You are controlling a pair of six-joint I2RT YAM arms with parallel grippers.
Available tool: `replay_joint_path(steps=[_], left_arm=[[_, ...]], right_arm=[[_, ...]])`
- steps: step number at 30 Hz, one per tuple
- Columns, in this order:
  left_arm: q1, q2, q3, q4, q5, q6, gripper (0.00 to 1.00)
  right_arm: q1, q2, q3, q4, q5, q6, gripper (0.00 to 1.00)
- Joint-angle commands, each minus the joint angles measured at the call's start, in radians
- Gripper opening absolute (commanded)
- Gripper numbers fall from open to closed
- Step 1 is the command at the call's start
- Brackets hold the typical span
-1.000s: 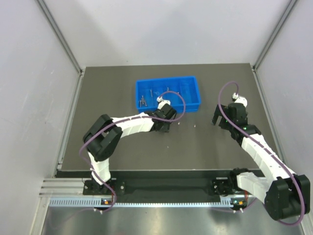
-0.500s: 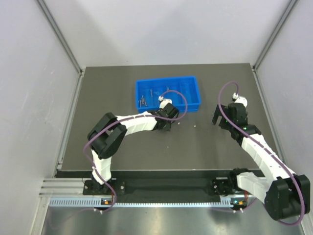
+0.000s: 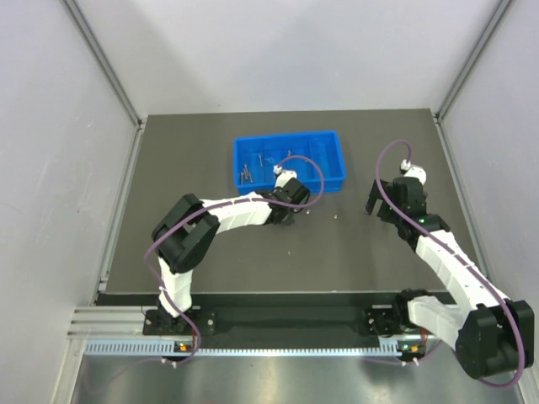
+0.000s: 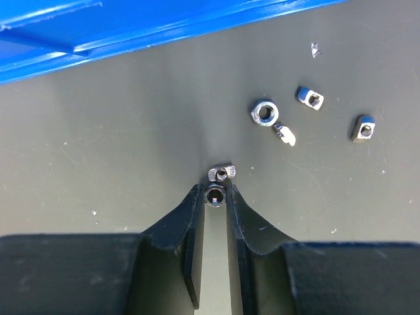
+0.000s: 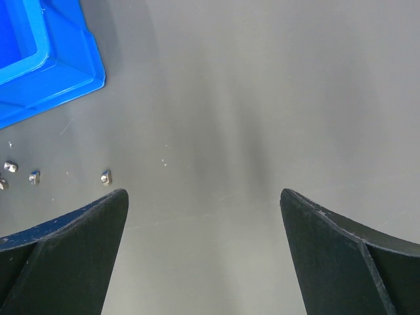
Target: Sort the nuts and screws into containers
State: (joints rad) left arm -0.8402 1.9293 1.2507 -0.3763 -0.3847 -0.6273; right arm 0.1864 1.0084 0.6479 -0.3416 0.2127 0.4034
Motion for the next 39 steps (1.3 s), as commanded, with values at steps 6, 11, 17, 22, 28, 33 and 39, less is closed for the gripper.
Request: replay_joint_path(steps=[6, 11, 17, 22, 28, 33, 39], left_arm=[[-0.007, -0.084, 0.018, -0.026, 0.0, 0.035, 0.0], [-0.005, -0.176, 0.084, -0.012, 0.006, 0.098, 0.0], [0.012, -0.161, 0.22, 0.076, -0.051, 0.173, 0.02], [0.076, -0.017, 0.366, 0.111, -0.048, 0.213, 0.02], [0.093, 0.089, 0.434, 0.206, -0.054, 0.267, 0.03], [0.101, 0.137, 0.478, 0.205, -0.042, 0.276, 0.18], [0.101, 0.062, 0.437, 0.205, -0.042, 0.281, 0.45]], right_arm=[[-0.011, -0.01, 0.004, 0.01, 0.014, -0.002, 1.0], [-0.013, -0.011, 0.006, 0.012, 0.016, -0.001, 1.0], [-0.013, -0.008, 0.004, 0.016, 0.011, 0.003, 1.0], [-0.013, -0.013, 0.001, 0.01, 0.016, -0.001, 1.0], [-0.013, 0.005, 0.01, 0.01, 0.025, -0.003, 1.0], [-0.016, 0.025, 0.018, 0.015, 0.017, -0.003, 1.0], [-0.016, 0.035, 0.024, 0.015, 0.004, -0.006, 1.0]])
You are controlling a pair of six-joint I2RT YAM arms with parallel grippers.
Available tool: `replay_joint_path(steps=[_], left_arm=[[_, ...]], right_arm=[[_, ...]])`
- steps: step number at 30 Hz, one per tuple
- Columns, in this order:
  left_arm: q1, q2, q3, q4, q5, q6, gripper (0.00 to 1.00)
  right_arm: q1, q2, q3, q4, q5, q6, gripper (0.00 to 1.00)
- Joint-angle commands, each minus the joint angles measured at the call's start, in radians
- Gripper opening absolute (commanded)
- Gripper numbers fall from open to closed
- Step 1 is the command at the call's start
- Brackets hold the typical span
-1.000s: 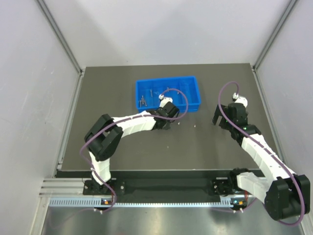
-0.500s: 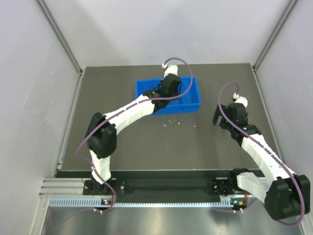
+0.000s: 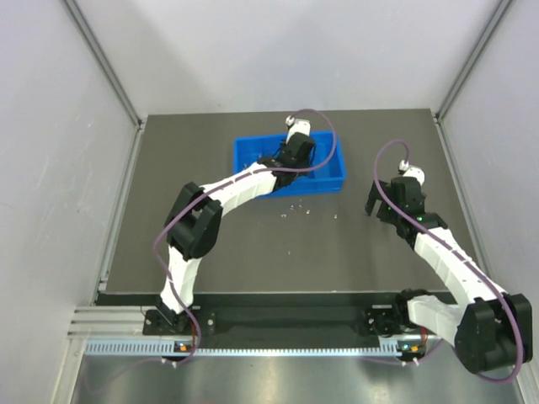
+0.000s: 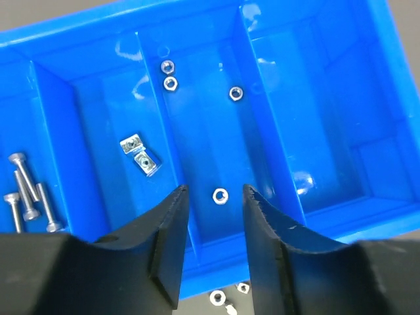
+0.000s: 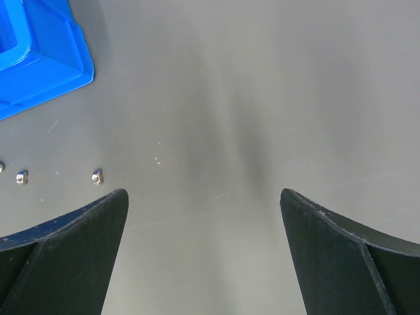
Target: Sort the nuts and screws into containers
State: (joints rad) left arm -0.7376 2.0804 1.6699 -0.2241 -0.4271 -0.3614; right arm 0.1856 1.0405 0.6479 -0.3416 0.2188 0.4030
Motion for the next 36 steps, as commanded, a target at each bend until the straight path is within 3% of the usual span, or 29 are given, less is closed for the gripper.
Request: replay_joint_path(steps=[1, 6, 11, 16, 22, 36], left_arm=[[-0.002, -0.104, 0.008, 0.051, 0.008, 0.022, 0.47], [-0.011, -0.225, -0.062, -0.032, 0.051, 0.019, 0.49], [-0.052, -0.417, -0.333, -0.032, 0.051, -0.042, 0.47], [-0.071, -0.543, -0.493, -0.023, 0.105, -0.12, 0.45], [-0.094, -0.462, -0.53, -0.011, 0.113, -0.165, 0.4], [-0.098, -0.174, -0.348, -0.023, -0.006, -0.214, 0.42]], right_arm=[[-0.015, 0.0, 0.022, 0.016, -0.001, -0.006, 1.0], [-0.015, -0.004, 0.019, 0.018, 0.001, 0.002, 1.0], [-0.017, -0.023, 0.015, 0.015, 0.008, 0.007, 1.0], [-0.017, -0.028, 0.012, 0.024, -0.004, 0.005, 1.0], [-0.017, -0.022, 0.009, 0.023, -0.018, 0.007, 1.0], [-0.017, -0.039, 0.006, 0.007, 0.007, -0.001, 1.0]])
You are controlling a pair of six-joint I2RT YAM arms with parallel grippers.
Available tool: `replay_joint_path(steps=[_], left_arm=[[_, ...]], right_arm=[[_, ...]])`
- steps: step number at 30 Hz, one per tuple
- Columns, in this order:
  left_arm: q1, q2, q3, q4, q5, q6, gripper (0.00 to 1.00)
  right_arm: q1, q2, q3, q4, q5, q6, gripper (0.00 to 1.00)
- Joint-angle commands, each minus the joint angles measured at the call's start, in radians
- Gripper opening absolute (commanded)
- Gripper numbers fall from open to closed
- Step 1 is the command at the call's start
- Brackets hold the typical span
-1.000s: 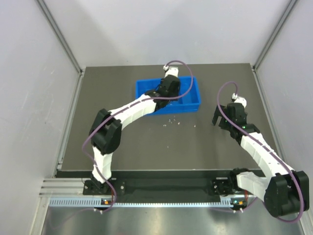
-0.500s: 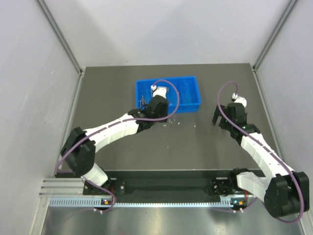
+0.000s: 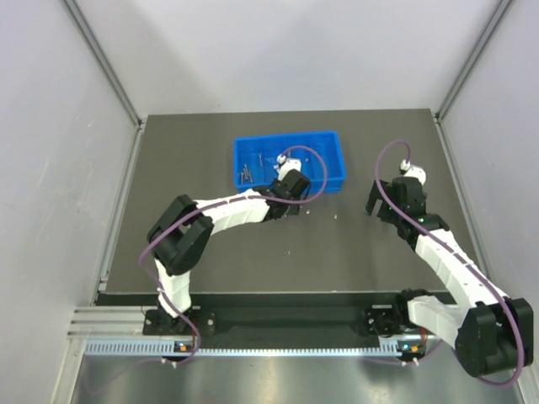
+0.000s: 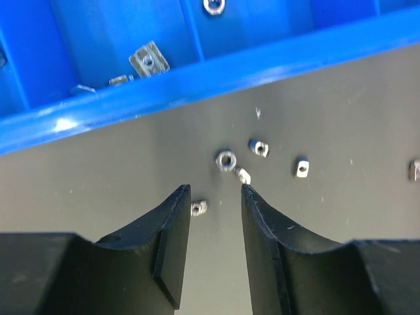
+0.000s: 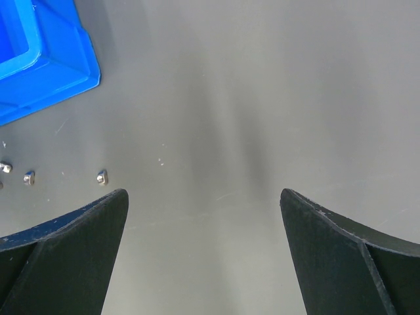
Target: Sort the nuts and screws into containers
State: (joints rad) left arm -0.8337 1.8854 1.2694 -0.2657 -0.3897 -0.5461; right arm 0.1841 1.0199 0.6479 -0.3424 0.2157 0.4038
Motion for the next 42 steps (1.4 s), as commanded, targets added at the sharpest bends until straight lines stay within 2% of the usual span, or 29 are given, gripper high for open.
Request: replay_joint_path(steps=[1, 14, 31, 35, 36, 42], left_arm=[[-0.002, 0.029, 0.056, 0.026, -0.047, -0.031, 0.42], [-0.005, 0.133, 0.108, 0.02, -0.052, -0.021, 0.42], [-0.008, 0.173, 0.116, -0.007, -0.081, -0.04, 0.41], [-0.008, 0.187, 0.125, -0.012, -0.078, -0.037, 0.35], [-0.008, 0.188, 0.13, -0.013, -0.08, -0.038, 0.29], [-0.011, 0.179, 0.124, -0.027, -0.08, -0.034, 0.1]], right_arm=[[-0.015, -0.018, 0.006, 0.008, 0.008, -0.003, 1.0], [-0.015, -0.009, 0.006, 0.011, 0.007, -0.003, 1.0], [-0.015, -0.001, 0.006, 0.014, 0.005, -0.002, 1.0], [-0.014, -0.006, 0.004, 0.01, 0.01, -0.002, 1.0], [-0.015, -0.007, 0.004, 0.011, 0.01, -0.002, 1.0], [-0.015, -0.007, 0.006, 0.011, 0.011, 0.0, 1.0]])
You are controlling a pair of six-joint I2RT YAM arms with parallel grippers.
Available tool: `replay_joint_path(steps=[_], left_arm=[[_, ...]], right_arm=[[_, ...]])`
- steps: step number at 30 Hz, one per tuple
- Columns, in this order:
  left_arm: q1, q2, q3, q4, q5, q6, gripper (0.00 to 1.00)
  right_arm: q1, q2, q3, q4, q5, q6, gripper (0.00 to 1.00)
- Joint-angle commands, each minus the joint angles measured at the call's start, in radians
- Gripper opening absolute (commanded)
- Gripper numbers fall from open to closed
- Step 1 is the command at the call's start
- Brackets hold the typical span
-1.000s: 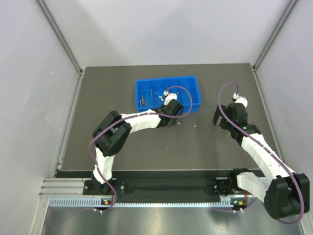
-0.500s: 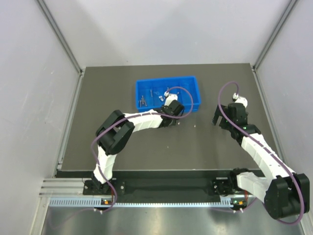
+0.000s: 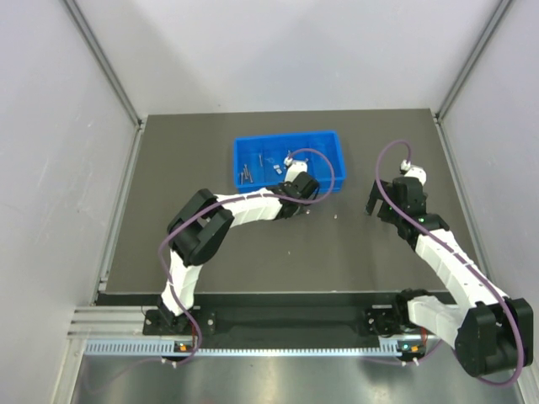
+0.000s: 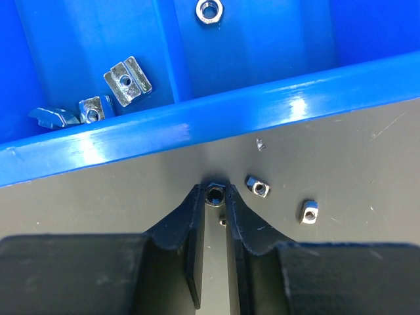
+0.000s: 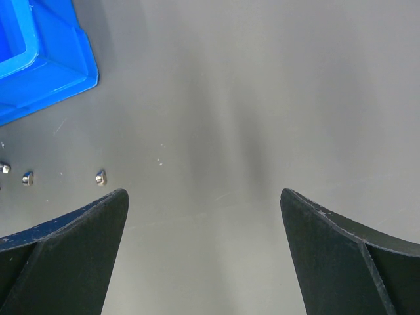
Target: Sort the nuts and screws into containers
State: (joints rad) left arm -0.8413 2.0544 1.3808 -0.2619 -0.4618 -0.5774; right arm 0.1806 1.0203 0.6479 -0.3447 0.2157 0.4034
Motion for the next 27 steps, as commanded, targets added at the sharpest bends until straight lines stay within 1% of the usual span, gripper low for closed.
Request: replay_joint_path(steps=[1, 4, 6, 14, 18, 19, 21, 23, 25, 27], left_arm=[[-0.004, 0.003, 0.009, -0.031, -0.009, -0.002, 0.09], [-0.007, -0.014, 0.006, -0.027, -0.005, 0.007, 0.04], [-0.01, -0.031, 0.003, -0.02, 0.002, 0.019, 0.04], [-0.015, -0.195, -0.045, 0.027, 0.025, 0.051, 0.04], [-0.015, -0.258, -0.042, 0.035, 0.045, 0.06, 0.05], [-0.015, -0.282, -0.043, 0.047, 0.04, 0.065, 0.05], [-0.015, -0.309, -0.051, 0.12, 0.012, 0.092, 0.06], [-0.012, -0.301, -0.034, 0.145, -0.006, 0.135, 0.07], [-0.002, -0.249, 0.038, 0.135, -0.023, 0.165, 0.07], [0.011, -0.208, 0.113, 0.128, -0.003, 0.174, 0.06]], right_arm=[[-0.012, -0.006, 0.006, 0.013, 0.008, 0.002, 1.0], [-0.012, -0.005, 0.006, 0.015, 0.007, -0.001, 1.0], [-0.012, -0.005, 0.007, 0.015, 0.008, 0.002, 1.0], [-0.013, -0.003, 0.007, 0.015, 0.01, 0.0, 1.0], [-0.012, 0.0, 0.009, 0.016, 0.008, 0.0, 1.0], [-0.012, 0.0, 0.01, 0.018, 0.008, 0.0, 1.0], [-0.01, 0.001, 0.01, 0.016, 0.008, 0.0, 1.0], [-0.012, 0.001, 0.012, 0.018, 0.008, 0.002, 1.0], [-0.01, 0.003, 0.012, 0.016, 0.008, 0.002, 1.0], [-0.012, 0.003, 0.01, 0.016, 0.008, 0.002, 1.0]])
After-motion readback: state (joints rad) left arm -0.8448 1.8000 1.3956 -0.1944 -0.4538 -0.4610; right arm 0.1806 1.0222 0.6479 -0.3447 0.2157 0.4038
